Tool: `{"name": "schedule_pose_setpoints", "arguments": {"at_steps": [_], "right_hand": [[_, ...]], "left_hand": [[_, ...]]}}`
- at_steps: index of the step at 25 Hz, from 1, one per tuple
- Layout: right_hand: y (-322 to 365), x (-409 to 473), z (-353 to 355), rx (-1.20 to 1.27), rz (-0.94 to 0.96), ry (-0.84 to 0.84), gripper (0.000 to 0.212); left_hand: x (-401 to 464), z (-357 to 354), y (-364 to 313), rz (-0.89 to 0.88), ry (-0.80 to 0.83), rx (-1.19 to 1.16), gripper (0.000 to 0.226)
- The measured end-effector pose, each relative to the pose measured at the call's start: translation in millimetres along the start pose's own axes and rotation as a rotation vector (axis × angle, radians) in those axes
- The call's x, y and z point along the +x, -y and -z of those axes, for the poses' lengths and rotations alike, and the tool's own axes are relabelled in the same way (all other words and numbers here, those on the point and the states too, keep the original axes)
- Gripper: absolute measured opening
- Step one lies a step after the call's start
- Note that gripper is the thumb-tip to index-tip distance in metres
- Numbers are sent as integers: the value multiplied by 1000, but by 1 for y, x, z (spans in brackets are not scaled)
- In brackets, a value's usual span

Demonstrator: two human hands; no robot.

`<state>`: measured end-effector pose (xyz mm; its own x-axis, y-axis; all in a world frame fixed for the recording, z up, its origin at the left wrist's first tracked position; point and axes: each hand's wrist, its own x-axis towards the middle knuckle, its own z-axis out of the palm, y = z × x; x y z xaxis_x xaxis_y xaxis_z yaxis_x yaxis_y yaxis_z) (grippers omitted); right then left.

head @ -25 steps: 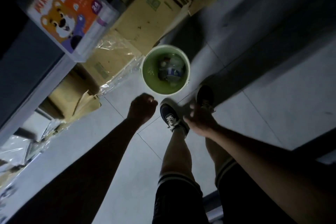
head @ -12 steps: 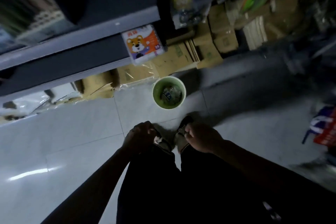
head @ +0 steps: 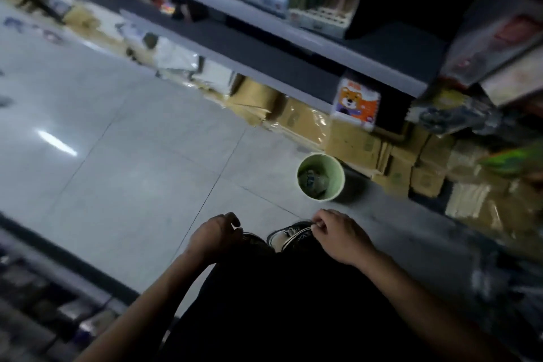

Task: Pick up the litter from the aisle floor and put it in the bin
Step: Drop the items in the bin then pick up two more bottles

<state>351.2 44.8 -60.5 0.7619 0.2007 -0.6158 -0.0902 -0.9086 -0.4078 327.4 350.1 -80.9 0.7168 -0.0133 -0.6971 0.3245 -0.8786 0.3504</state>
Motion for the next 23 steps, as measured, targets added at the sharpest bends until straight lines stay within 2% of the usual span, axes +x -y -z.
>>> {"name": "schedule_pose_setpoints", "arguments": {"at_steps": [3,7,9,11,16,23], "right_hand": [[44,-4,-9,-99,134,75,18],[94,1,-16,-211,285,159,32],[115,6,-13,-278,327,188,25],[127,15,-8,-334,381,200,20],[151,52,8,-410,473,290,23],[211,119,29,-549,664,382,32]], "left_hand": [[-52,-13,56,132,-52,-137,32],[-117,-35,104,339,-148,-346,29],[-141,-44,113,428,-206,-440,27],[-154,-49,114,500,-239,-506,25],[-155,-40,101,603,-348,-587,22],[-129,-22,75,711,-417,-654,22]]}}
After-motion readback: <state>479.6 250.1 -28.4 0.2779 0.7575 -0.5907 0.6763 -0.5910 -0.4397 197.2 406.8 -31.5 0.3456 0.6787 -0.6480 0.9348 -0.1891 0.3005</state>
